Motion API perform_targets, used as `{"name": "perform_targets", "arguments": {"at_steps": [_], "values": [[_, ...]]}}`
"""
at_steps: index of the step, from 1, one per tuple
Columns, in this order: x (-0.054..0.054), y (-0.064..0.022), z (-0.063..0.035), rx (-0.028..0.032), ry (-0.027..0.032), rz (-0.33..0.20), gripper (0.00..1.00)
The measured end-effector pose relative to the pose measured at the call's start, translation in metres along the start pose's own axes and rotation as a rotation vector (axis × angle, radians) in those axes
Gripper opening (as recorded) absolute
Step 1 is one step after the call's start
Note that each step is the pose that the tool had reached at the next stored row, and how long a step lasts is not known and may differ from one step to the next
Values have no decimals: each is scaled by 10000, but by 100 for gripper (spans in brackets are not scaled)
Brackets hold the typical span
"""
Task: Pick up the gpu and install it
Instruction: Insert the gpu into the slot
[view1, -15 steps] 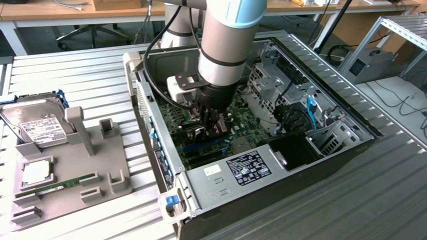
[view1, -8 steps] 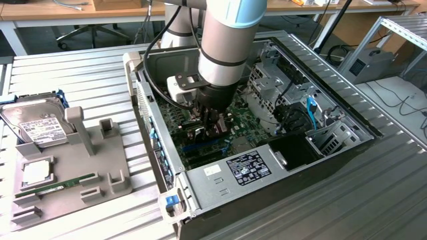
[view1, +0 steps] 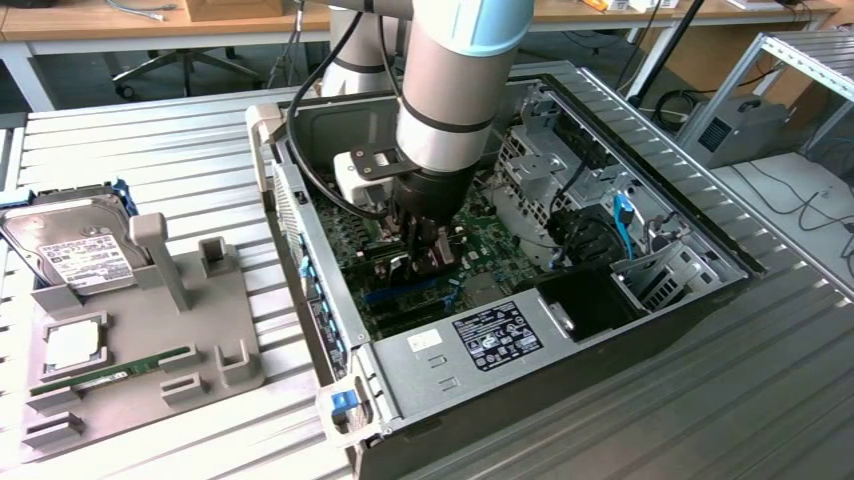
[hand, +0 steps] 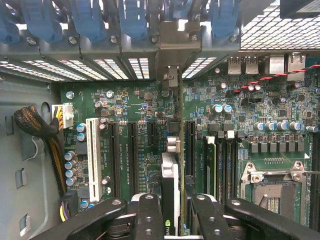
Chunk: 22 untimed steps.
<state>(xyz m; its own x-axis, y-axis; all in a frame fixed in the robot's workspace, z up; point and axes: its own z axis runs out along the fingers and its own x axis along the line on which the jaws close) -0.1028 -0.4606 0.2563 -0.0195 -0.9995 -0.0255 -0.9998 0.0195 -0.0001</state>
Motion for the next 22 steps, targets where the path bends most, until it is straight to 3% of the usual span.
{"name": "perform_targets", "arguments": {"at_steps": [22], "values": [[15,35,-3,8,-2,21,27]]}}
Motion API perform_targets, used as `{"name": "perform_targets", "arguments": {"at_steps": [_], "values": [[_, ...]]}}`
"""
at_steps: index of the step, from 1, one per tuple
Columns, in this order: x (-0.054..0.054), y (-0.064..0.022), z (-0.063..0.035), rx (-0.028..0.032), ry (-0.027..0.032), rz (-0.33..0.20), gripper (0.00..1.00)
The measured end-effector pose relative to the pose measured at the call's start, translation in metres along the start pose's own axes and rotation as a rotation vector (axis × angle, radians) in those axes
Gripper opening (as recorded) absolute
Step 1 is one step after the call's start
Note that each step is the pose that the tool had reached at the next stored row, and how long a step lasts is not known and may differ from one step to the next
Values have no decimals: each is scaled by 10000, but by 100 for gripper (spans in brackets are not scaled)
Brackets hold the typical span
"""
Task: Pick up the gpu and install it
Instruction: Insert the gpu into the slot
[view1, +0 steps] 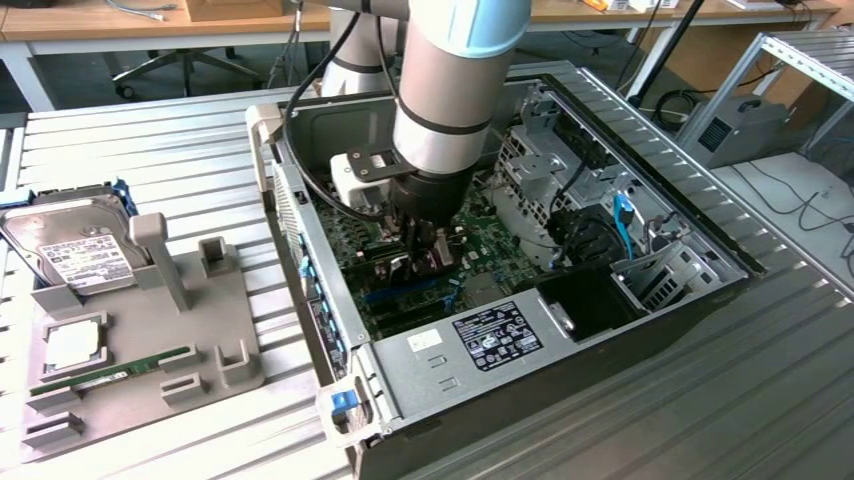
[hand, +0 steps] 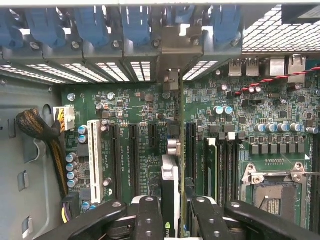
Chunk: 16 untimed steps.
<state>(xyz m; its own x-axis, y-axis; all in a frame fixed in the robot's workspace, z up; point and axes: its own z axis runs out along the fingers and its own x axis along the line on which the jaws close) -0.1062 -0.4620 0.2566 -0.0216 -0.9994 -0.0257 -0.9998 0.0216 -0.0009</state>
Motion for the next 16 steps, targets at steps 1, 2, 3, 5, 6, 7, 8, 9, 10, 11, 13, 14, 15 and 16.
{"name": "perform_targets", "arguments": {"at_steps": [1,2,3,5,6,7,8,9,10,11,13,14,15,16], "values": [[0,7,4,0,0,0,27],[0,13,8,1,-1,1,27],[0,18,11,1,0,2,27],[1,30,17,0,0,5,27],[1,30,17,-1,0,5,27],[1,30,17,-1,0,5,27],[1,30,17,-1,0,5,27],[1,30,17,-1,0,5,27],[1,30,17,-1,0,5,27],[1,30,17,-1,0,5,27],[1,30,17,0,0,5,27],[1,30,17,0,-1,5,27],[1,30,18,0,0,5,27],[1,30,20,-1,0,5,27]]}}
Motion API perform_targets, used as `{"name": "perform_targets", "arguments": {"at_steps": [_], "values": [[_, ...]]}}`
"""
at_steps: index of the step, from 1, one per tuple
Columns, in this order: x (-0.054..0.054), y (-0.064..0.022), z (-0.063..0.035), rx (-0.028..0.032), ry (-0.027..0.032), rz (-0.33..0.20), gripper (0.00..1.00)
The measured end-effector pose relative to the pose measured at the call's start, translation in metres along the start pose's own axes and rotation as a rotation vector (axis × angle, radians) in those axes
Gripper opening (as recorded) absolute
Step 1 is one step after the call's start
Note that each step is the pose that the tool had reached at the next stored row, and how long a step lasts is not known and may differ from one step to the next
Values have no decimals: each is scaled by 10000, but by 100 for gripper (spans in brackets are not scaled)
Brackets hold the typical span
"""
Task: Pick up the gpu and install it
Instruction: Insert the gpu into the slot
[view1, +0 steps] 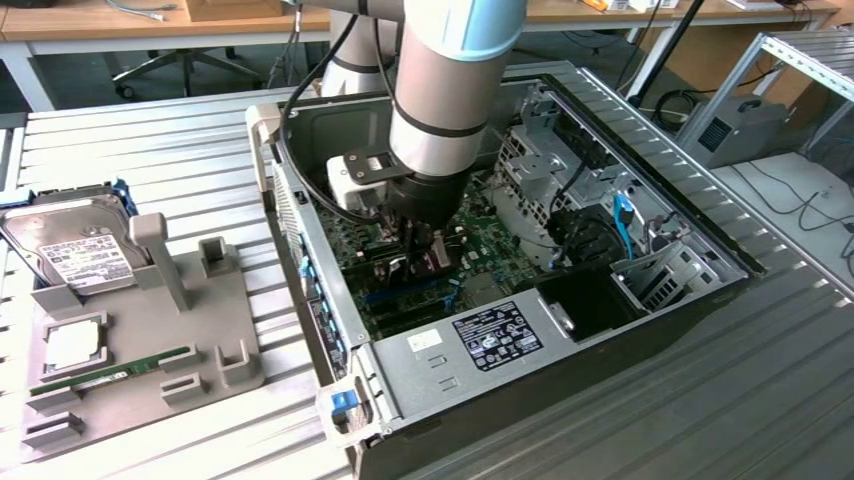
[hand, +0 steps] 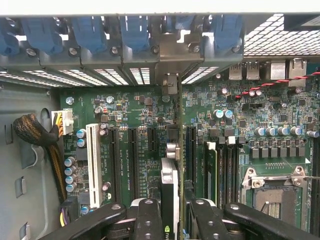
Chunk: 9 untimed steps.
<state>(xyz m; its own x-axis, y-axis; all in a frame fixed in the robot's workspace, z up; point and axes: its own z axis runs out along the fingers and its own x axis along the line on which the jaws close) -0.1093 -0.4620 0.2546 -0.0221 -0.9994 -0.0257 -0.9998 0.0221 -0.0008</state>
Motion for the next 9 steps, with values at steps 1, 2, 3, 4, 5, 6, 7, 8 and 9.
{"name": "perform_targets", "arguments": {"at_steps": [1,2,3,4,5,6,7,8,9], "values": [[0,0,3,0,0,0,27],[0,0,6,0,0,0,27],[0,0,10,0,0,1,27],[0,-1,12,-1,1,1,27],[0,-2,14,-2,2,1,27],[0,-3,16,-1,1,1,27],[0,-6,21,0,-1,0,27],[1,-9,25,-1,1,1,27],[1,-10,29,-1,2,1,27]]}}
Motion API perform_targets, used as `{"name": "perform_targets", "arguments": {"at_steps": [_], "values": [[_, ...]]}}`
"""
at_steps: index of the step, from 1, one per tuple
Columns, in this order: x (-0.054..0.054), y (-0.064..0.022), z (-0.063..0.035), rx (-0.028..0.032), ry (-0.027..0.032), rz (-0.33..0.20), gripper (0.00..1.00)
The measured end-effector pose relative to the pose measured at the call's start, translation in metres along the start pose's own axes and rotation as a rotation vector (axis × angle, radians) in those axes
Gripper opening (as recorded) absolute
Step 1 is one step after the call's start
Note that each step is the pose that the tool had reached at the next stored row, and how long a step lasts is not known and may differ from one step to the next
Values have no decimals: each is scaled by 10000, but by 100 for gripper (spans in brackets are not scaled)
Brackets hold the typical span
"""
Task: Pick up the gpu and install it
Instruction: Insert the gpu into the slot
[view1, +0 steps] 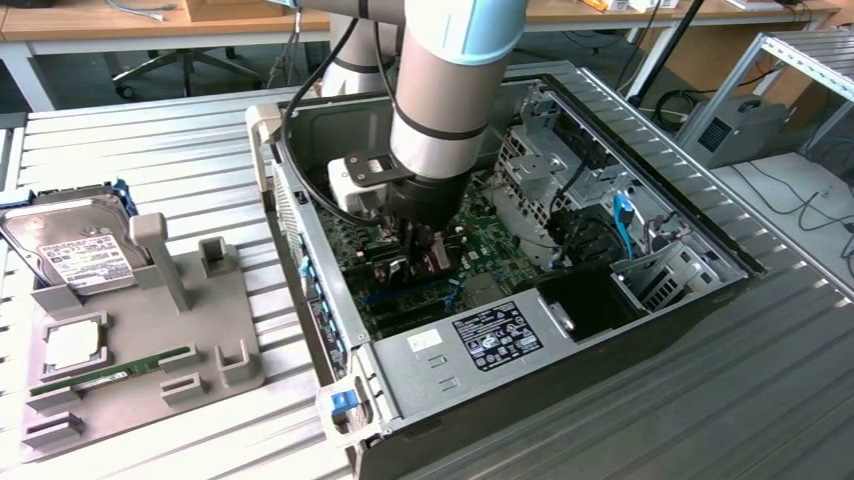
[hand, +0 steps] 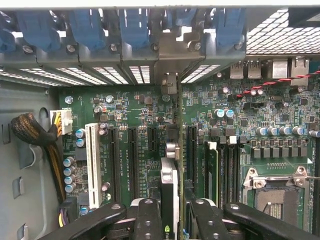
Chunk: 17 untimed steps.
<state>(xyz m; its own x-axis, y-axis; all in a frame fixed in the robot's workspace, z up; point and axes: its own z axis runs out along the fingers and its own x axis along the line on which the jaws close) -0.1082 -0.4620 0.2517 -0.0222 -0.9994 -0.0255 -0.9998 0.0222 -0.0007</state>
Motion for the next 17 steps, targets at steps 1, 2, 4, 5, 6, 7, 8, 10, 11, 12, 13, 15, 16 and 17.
{"name": "perform_targets", "arguments": {"at_steps": [1,2,4,5,6,7,8,10,11,12,13,15,16,17], "values": [[0,-1,4,0,-1,0,27],[0,-1,7,0,1,0,27],[0,-1,9,1,-2,-1,27],[0,-2,10,1,-2,-1,27],[0,-3,11,1,-2,0,27],[0,-4,12,2,-2,-1,27],[0,-5,12,1,-2,-1,27],[0,-6,12,1,-1,0,27],[0,-6,13,1,-2,0,27],[0,-6,13,1,-2,0,27],[0,-6,12,1,-2,-1,27],[0,-6,13,1,-1,-1,27],[0,-6,15,1,0,0,27],[0,-6,17,1,0,0,27]]}}
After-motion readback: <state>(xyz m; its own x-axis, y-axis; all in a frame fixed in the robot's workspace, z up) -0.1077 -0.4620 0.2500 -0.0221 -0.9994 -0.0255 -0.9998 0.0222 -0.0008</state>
